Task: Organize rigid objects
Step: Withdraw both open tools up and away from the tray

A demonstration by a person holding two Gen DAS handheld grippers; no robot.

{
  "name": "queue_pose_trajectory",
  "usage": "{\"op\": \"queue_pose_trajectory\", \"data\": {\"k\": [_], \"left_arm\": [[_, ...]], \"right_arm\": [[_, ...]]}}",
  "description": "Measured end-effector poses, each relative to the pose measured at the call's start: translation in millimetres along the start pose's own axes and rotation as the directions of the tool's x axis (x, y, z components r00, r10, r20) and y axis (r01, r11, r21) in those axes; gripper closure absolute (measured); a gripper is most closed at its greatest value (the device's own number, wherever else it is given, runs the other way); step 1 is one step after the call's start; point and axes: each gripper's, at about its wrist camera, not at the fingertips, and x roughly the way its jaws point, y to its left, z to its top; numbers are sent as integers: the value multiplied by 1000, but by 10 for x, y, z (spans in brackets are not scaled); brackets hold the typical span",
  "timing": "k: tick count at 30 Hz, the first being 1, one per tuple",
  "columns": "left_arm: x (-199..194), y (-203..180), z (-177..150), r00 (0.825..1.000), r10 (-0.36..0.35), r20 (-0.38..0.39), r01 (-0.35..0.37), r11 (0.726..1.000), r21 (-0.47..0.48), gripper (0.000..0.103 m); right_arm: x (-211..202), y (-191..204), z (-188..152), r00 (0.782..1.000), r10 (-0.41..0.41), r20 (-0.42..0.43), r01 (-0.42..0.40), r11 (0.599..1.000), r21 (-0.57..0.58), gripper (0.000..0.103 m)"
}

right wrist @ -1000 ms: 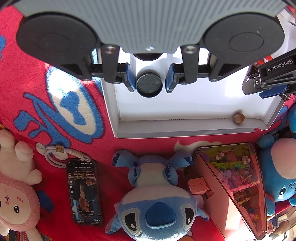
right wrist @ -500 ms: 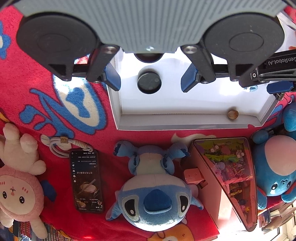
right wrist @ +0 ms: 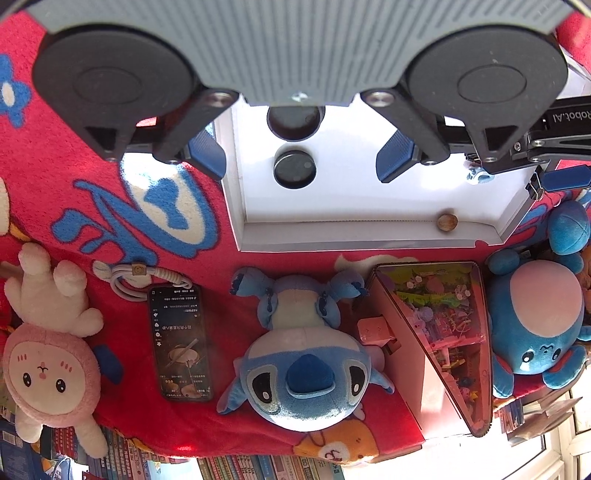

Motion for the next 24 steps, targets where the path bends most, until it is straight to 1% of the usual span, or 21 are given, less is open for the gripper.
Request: {"op": "queue_pose_trajectory", "data": {"k": [10, 15, 24], "left_arm": [[-170, -3, -73, 1000, -15, 20, 15, 1000, 9, 13], [-272, -10, -108, 999, -28, 33, 28, 999, 16, 13], [-482, 17, -210, 997, -38, 60, 37, 999, 21, 13]], "right_arm": [[-137, 30, -82, 999, 7, 35, -6, 1000, -22, 4], [-261, 98, -128, 997, -1, 73, 6, 998, -66, 1], [-439, 131, -214, 994, 4, 107, 6, 996, -93, 0]]}}
